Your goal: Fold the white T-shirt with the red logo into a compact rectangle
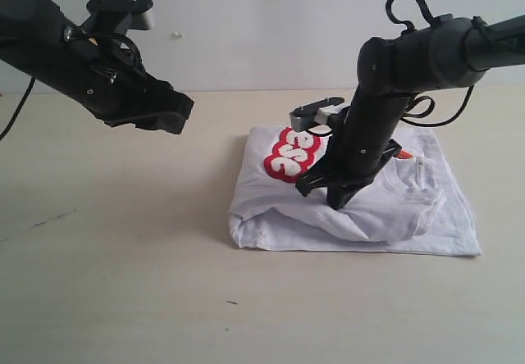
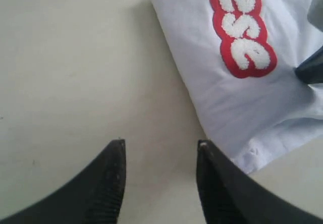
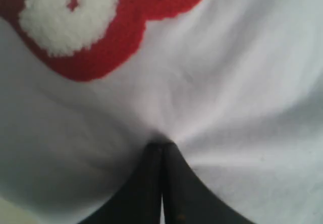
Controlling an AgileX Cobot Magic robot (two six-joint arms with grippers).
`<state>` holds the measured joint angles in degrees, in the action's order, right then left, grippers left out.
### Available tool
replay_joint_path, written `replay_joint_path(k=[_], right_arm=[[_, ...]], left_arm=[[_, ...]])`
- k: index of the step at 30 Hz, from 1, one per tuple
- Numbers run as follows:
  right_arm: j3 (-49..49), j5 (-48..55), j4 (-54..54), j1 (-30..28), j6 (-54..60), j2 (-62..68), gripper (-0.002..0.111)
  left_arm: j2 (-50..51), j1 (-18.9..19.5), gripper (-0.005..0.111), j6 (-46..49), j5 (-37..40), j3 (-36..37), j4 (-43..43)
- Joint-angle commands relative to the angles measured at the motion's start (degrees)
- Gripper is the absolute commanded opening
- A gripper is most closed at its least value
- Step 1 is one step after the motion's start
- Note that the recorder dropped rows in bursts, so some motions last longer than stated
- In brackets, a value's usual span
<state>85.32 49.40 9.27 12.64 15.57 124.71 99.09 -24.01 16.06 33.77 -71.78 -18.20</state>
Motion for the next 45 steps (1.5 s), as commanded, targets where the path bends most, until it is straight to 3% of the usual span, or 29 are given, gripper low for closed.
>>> replay_joint_path(k=[1,12,19,27,45], right_arm=[[0.3,0.0,0.5,1.0,0.9,-1.6,0.000],[0.3,-1.9,-9.3,0.2,-8.2,-4.5,0.000],[-0.9,-6.2,5.7,2.0,-0.2,-3.8,0.000],[-1.3,-5.7,5.5,5.4,-0.2,2.1,0.000],[-0.9,-4.8,6.3,15.0,0.9,2.3,0.000]], left_arm=[[0.3,0.1,0.044,0.4,-0.5,0.0,-0.6],[0.3,0.1,0.044,0.3,-0.7,0.0,-0.8],[0.3,0.1,0.044,0.5,-0.5,0.0,-0.9],[0.3,0.1,0.044,0.5,-0.2,0.0,-1.1],[-1.1,0.1,0.044,1.0,0.5,0.0,-1.1]])
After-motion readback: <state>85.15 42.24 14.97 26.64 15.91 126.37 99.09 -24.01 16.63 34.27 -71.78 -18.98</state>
